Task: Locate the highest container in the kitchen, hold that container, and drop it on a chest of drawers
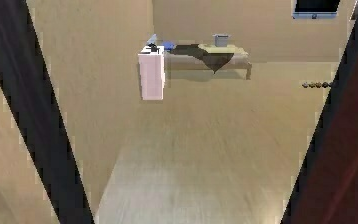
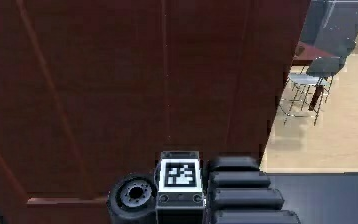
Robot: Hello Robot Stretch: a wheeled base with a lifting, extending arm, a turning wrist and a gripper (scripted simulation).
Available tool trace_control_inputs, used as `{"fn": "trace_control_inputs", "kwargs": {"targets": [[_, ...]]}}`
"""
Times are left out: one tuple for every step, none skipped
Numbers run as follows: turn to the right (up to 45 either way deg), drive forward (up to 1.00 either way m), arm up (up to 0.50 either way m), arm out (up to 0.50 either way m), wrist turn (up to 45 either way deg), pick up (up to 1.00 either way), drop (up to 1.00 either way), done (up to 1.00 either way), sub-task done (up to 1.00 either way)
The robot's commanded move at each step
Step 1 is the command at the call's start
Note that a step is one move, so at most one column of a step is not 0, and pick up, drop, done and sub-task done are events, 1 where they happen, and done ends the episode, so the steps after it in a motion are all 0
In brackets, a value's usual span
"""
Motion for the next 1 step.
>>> {"fn": "trace_control_inputs", "kwargs": {"targets": [[0.0, 1.00, 0.00, 0.00, 0.0, 0.00, 0.00, 0.00, 0.00]]}}
